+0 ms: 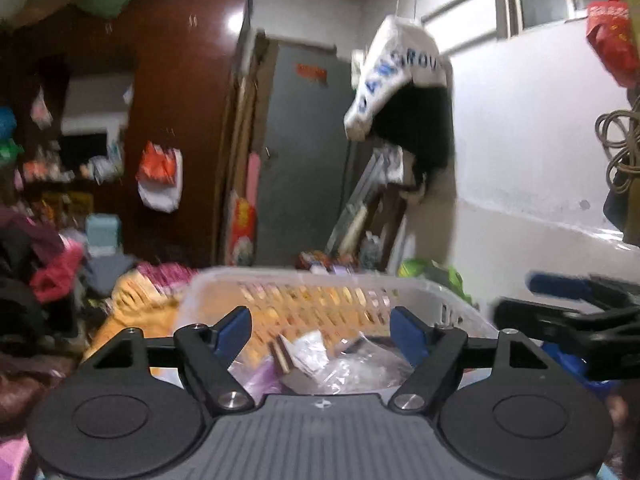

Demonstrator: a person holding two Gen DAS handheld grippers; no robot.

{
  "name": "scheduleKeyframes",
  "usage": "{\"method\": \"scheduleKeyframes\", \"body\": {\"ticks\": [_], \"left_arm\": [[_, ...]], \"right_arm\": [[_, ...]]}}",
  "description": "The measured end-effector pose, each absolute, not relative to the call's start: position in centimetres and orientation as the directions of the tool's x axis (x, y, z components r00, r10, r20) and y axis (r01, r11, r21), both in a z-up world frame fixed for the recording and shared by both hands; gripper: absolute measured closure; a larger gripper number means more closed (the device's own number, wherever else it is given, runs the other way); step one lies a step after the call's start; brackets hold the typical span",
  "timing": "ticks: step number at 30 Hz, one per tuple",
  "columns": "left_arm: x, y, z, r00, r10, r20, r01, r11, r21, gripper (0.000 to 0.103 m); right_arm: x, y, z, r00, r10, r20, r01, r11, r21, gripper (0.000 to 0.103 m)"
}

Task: Organize objects
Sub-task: 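Carry the red round bag with the right gripper while the left carries a clear plastic bag, then carry the purple box with the right gripper while the left carries the torn purple carton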

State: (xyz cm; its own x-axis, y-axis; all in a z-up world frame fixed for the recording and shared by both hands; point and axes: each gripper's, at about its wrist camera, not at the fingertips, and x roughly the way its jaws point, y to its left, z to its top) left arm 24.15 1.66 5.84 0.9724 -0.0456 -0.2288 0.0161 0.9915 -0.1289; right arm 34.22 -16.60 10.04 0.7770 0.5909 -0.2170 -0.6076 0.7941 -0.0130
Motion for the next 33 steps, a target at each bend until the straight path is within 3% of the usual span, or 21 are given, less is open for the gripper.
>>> {"method": "scheduleKeyframes", "body": {"ticks": [2,6,10,14,16,17,18,24,33], "left_arm": [[21.1,1.0,5.3,0.982,-0.051,-0.181,0.032,0.994,-0.106,0.023],[18.2,-1.2,1.5,0.971,-0.109,-0.213,0.097,0.993,-0.064,0.021],[21.4,-2.5,-1.2,0.930,-0.072,-0.359,0.055,0.997,-0.058,0.025],[23.5,-2.9,-1.9,0.913,-0.047,-0.406,0.024,0.998,-0.061,0.028],[24.5,-3.3,-2.2,0.901,-0.039,-0.431,0.015,0.998,-0.058,0.032],[24.8,-3.5,-2.4,0.897,-0.041,-0.440,0.016,0.998,-0.061,0.039],[25.1,-3.4,-2.5,0.895,-0.055,-0.443,0.022,0.997,-0.078,0.053],[23.1,-2.9,-2.7,0.913,-0.039,-0.407,0.035,0.999,-0.019,0.055],[19.3,2.1,-2.7,0.943,-0.116,-0.313,0.073,0.987,-0.146,0.054]], "right_arm": [[32.0,-18.5,9.3,0.751,0.631,-0.192,-0.635,0.771,0.049,0.000],[29.5,-21.0,4.9,0.706,0.663,-0.247,-0.656,0.744,0.123,0.000],[30.2,-22.5,1.0,0.666,0.667,-0.334,-0.619,0.744,0.251,0.000],[30.4,-23.2,0.1,0.654,0.686,-0.318,-0.616,0.727,0.303,0.000],[30.9,-22.7,0.4,0.645,0.692,-0.325,-0.623,0.722,0.301,0.000],[30.6,-22.3,0.3,0.640,0.693,-0.333,-0.628,0.721,0.293,0.000],[30.5,-21.9,0.2,0.634,0.693,-0.344,-0.634,0.720,0.282,0.000],[29.0,-19.6,-0.8,0.590,0.705,-0.394,-0.691,0.693,0.205,0.000],[29.6,-15.8,-0.8,0.537,0.677,-0.502,-0.704,0.688,0.175,0.000]]}}
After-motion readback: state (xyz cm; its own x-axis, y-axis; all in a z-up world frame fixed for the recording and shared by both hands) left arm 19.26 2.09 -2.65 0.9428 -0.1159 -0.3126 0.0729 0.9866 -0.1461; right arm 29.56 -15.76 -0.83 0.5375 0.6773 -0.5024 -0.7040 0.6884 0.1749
